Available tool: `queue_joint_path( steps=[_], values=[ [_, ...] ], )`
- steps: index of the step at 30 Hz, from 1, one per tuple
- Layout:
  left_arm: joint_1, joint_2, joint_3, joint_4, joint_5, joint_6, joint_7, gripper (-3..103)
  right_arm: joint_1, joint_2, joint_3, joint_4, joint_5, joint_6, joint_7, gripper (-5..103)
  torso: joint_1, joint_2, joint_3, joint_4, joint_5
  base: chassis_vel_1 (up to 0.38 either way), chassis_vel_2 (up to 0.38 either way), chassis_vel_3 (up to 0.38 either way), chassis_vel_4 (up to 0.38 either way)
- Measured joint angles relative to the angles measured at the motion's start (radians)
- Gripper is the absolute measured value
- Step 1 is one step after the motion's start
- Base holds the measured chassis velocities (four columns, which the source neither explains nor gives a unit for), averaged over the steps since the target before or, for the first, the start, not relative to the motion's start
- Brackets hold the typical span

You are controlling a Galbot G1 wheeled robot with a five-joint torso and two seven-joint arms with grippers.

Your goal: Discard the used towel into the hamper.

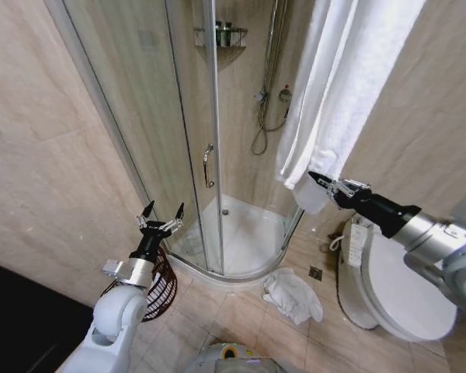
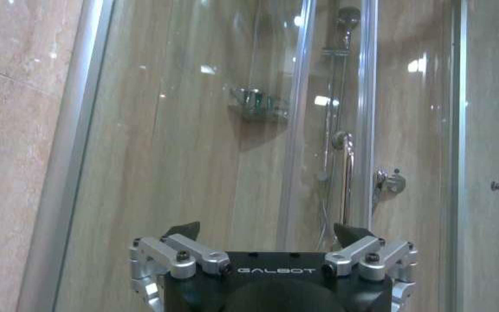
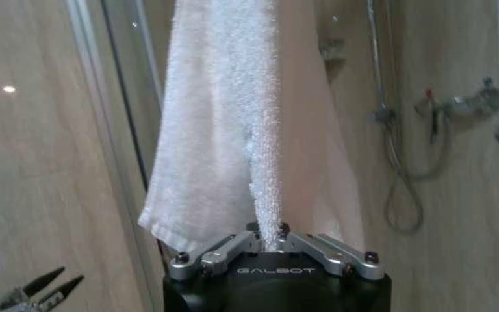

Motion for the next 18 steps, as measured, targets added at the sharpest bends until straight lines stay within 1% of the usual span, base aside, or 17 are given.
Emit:
queue_joint_path(
  steps=[1,2,4,7,8,10,12,16,18],
  values=[
    [0.0,0.0,0.0,0.001,0.0,0.0,0.0,100,-0.008,0.009,-0.001,0.0,-0.005,-0.003,-0.003,2,0.0,0.0,0.0,0.0,0.0002,0.0,0.0,0.0,0.0],
    [0.0,0.0,0.002,0.003,0.0,-0.002,0.001,100,-0.035,0.037,-0.007,-0.001,-0.026,-0.01,-0.012,2,0.0,0.0,0.0,0.0,0.0001,0.0,0.0,0.0,0.0],
    [-0.001,0.0,0.002,0.004,0.0,-0.003,0.002,100,-0.043,0.045,-0.009,-0.001,-0.032,-0.011,-0.015,2,0.0,0.0,0.0,-0.0001,0.0005,0.0,0.0,0.0,0.0],
    [-0.001,0.0,0.004,0.004,-0.001,-0.005,0.004,100,-0.086,0.098,-0.016,-0.001,-0.072,-0.015,-0.03,2,0.0,0.0,0.0,0.0,0.0001,0.0,0.0,0.0,0.0],
    [-0.001,0.0,0.004,0.004,-0.001,-0.005,0.004,100,-0.086,0.098,-0.016,-0.001,-0.072,-0.015,-0.03,2,0.0,0.0,0.0,0.0,0.0001,0.0,0.0,0.0,0.0],
    [0.0,0.0,0.005,0.002,-0.001,-0.005,0.005,100,-0.1,0.123,-0.017,-0.002,-0.082,-0.018,-0.034,2,0.0,0.0,0.0,0.0001,0.0001,0.0,0.0,0.0,0.0],
    [0.001,-0.001,0.007,-0.001,-0.001,-0.006,0.007,100,-0.124,0.159,-0.008,-0.002,-0.128,-0.018,-0.078,2,0.0,0.0,0.0,-0.0001,0.0001,0.0,0.0,0.0,0.0],
    [0.003,-0.003,0.007,-0.001,-0.001,-0.007,0.01,100,-0.134,0.176,-0.001,-0.002,-0.147,-0.018,-0.096,2,0.0,0.0,0.0,0.0,0.0001,0.0,0.0,0.0,0.0],
    [0.003,-0.004,0.01,-0.001,-0.001,-0.008,0.012,100,-0.149,0.19,-0.004,-0.002,-0.174,-0.018,-0.111,2,0.0,0.0,0.0,0.0001,-0.0001,0.0,0.0,0.0,0.0]
  ],
)
